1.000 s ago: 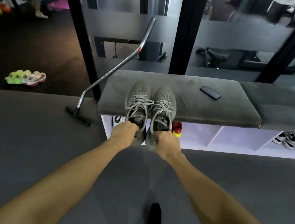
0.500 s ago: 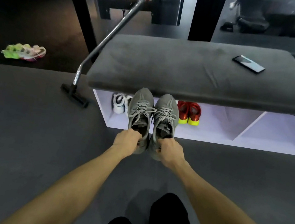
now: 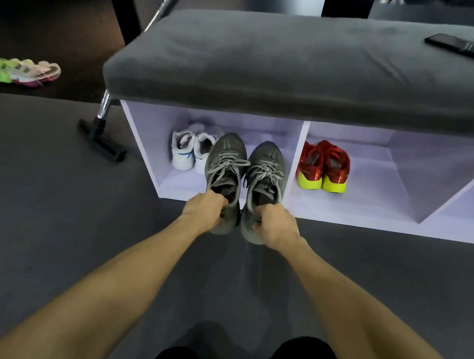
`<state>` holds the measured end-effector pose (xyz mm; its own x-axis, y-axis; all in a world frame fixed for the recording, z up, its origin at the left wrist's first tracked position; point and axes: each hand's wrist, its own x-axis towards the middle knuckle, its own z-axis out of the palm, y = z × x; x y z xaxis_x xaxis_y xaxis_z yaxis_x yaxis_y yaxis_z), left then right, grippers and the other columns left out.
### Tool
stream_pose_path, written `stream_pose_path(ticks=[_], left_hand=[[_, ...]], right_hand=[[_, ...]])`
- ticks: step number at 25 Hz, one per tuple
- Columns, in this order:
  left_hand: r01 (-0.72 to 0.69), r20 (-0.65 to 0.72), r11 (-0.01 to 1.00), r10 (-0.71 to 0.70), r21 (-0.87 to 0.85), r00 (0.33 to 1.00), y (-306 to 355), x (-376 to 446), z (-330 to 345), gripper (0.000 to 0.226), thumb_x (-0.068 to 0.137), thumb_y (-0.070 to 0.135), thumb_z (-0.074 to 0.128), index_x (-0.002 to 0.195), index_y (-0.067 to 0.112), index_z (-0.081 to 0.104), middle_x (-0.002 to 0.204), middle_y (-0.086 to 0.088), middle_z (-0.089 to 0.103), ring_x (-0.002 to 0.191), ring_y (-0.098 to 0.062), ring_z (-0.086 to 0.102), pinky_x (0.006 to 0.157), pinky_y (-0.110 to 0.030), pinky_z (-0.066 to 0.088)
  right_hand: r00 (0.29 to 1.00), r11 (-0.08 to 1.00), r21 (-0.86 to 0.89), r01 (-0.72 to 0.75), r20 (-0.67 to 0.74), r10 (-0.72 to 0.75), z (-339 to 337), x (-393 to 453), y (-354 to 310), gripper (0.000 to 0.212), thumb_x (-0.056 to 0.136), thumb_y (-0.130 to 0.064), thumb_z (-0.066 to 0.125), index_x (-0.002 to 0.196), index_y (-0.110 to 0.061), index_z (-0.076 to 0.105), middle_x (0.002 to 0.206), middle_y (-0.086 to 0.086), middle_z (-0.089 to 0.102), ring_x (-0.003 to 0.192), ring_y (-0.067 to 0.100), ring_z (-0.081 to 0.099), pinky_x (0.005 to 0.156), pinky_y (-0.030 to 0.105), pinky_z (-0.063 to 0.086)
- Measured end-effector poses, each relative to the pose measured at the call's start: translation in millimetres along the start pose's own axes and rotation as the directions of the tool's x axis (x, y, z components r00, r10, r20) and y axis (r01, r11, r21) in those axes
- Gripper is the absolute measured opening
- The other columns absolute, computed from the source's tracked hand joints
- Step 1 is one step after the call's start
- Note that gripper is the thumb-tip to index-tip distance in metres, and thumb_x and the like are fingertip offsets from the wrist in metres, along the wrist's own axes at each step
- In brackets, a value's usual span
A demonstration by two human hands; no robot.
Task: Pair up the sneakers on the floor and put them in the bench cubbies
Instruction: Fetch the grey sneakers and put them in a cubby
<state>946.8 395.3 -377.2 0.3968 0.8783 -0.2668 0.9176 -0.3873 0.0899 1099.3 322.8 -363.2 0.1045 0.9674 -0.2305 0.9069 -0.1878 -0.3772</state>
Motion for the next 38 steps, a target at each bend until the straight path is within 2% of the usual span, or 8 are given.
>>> stream_pose_path(ticks=[10,18,23,25,29,32,35,38], left_hand=[[-0.04,0.0,0.998,0.04,-0.04,0.999,-16,138,23,0.017,0.09,0.018,0.062,0.106,0.011,0.062,0.111,-0.016,0.061,0.102,-0.036,0.06,0.077,-0.037,0.047],[-0.041,0.027,0.999,0.041,-0.016,0.999,-36,252,62,0.019,0.09,0.02,0.065,0.108,0.014,0.063,0.113,-0.015,0.063,0.106,-0.036,0.061,0.085,-0.037,0.05],[-0.067,0.054,0.996,0.065,0.052,0.996,-51,296,86,0.025,0.093,0.021,0.062,0.117,0.015,0.061,0.117,-0.013,0.061,0.109,-0.034,0.06,0.088,-0.038,0.05],[-0.071,0.037,0.998,0.07,0.004,0.997,-56,311,93,0.026,0.093,0.019,0.061,0.119,0.015,0.06,0.116,-0.012,0.061,0.109,-0.033,0.061,0.09,-0.038,0.051],[-0.052,-0.085,0.997,0.057,0.063,0.995,-56,340,93,0.04,0.097,0.012,0.052,0.136,0.013,0.044,0.13,-0.013,0.052,0.112,-0.035,0.059,0.087,-0.04,0.049],[-0.058,-0.111,0.998,0.055,-0.021,0.992,-53,348,96,0.057,0.09,0.012,0.06,0.14,0.017,0.032,0.145,-0.01,0.033,0.108,-0.038,0.06,0.083,-0.043,0.05],[-0.038,-0.097,0.993,0.027,-0.11,0.995,-55,340,93,0.077,0.082,0.028,0.073,0.142,0.021,0.026,0.15,-0.006,0.023,0.113,-0.036,0.057,0.086,-0.044,0.052],[-0.028,-0.07,0.994,0.021,-0.101,0.997,-57,316,86,0.087,0.078,0.033,0.076,0.146,0.025,0.023,0.152,-0.003,0.023,0.121,-0.034,0.051,0.089,-0.043,0.051]], right_hand=[[0.999,0.996,-0.073,-0.045,0.013,0.046,15,141,36,0.035,0.088,-0.028,0.054,0.119,-0.012,0.062,0.116,0.015,0.063,0.107,0.038,0.06,0.087,0.037,0.048],[0.998,0.983,-0.175,-0.05,0.039,0.058,52,259,72,0.034,0.092,-0.021,0.056,0.126,-0.016,0.058,0.124,0.014,0.059,0.113,0.035,0.059,0.092,0.037,0.049],[0.998,0.972,-0.23,-0.045,0.043,0.056,77,307,84,0.032,0.095,-0.017,0.052,0.126,-0.015,0.057,0.126,0.013,0.059,0.115,0.034,0.06,0.092,0.038,0.05],[0.997,0.97,-0.238,-0.043,0.047,0.056,88,320,90,0.032,0.096,-0.017,0.051,0.127,-0.014,0.056,0.126,0.012,0.059,0.115,0.032,0.06,0.092,0.038,0.05],[0.997,0.972,-0.227,-0.062,-0.067,0.048,94,346,94,0.03,0.099,-0.014,0.044,0.128,-0.008,0.051,0.127,0.016,0.056,0.115,0.034,0.056,0.091,0.041,0.048],[0.987,0.977,-0.2,-0.076,-0.152,0.045,91,360,90,0.038,0.098,-0.009,0.04,0.136,-0.012,0.042,0.137,0.012,0.047,0.127,0.031,0.046,0.097,0.039,0.047],[0.984,0.985,-0.155,-0.076,-0.169,0.049,91,352,89,0.048,0.093,-0.015,0.052,0.138,-0.015,0.034,0.141,0.008,0.038,0.133,0.027,0.036,0.097,0.04,0.046],[0.986,0.996,-0.08,-0.037,-0.163,0.023,87,326,90,0.066,0.085,-0.025,0.065,0.141,-0.018,0.033,0.146,0.005,0.034,0.138,0.026,0.028,0.106,0.041,0.041]])
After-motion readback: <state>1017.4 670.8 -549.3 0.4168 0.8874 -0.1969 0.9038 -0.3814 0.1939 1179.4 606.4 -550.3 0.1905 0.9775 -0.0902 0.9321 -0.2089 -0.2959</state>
